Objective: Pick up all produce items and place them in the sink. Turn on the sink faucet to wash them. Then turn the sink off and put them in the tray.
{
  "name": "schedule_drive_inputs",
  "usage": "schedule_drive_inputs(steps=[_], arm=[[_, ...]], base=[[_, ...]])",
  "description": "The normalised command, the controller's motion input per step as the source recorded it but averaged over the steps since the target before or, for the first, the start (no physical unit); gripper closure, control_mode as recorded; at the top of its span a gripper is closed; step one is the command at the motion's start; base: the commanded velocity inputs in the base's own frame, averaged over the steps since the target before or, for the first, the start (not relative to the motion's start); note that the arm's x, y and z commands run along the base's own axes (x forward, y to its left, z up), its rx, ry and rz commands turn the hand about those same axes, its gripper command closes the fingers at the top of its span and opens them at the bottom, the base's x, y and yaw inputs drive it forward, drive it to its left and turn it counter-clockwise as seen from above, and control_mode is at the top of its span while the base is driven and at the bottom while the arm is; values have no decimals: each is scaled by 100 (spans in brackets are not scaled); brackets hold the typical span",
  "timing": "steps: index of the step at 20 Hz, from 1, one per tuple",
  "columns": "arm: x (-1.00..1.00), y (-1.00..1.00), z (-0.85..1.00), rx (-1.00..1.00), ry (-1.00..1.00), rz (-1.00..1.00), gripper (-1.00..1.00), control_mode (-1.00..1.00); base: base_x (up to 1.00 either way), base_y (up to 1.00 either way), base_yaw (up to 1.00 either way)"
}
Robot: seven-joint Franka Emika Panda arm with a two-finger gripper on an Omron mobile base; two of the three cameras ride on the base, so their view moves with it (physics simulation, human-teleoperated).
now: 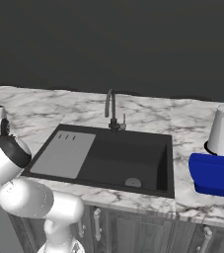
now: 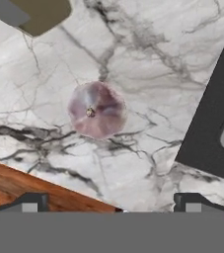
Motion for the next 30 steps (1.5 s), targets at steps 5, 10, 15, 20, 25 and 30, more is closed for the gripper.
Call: schedule_drive_inputs(steps=[5,10,15,20,25,30], arm=[[19,11,-26,0,0,0,-100,-100],[18,11,-28,0,0,0,-100,-100],[19,10,-27,0,0,0,-100,-100],[20,13,-23,0,0,0,-100,-100],[4,4,-19,0,0,0,-100,-100],[-7,0,-17,0,-1,0,-100,-100]], base=[[0,0,0],[0,0,0],[0,0,0],[0,0,0],[0,0,0],[0,0,0]])
